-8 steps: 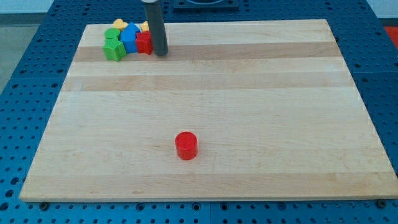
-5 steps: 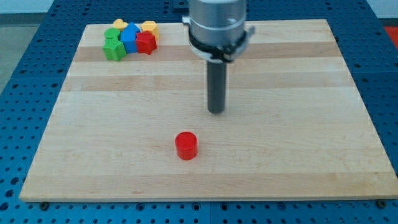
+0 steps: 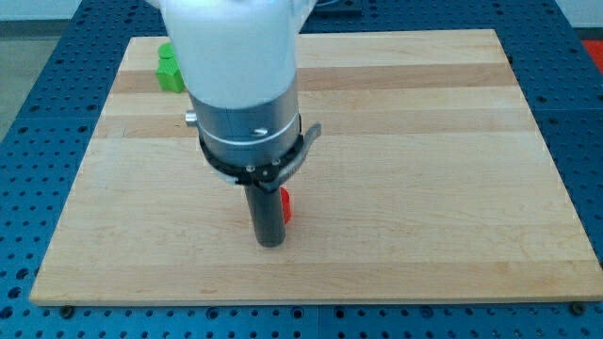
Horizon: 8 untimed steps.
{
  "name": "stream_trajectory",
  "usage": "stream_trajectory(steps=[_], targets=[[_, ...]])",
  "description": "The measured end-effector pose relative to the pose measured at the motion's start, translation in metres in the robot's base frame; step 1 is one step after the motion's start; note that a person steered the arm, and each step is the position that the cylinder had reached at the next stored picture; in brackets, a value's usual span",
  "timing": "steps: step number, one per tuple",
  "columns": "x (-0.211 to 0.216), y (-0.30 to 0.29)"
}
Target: Move the red circle to center of the board
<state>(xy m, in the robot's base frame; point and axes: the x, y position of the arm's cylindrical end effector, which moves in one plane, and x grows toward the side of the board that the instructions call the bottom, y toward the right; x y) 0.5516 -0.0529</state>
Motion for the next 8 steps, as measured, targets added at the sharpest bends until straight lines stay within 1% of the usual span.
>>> stream_trajectory(steps=[3, 5, 8], targets=[[-0.069, -0.001], [-0.082, 0.026], [-0.132, 0.043]])
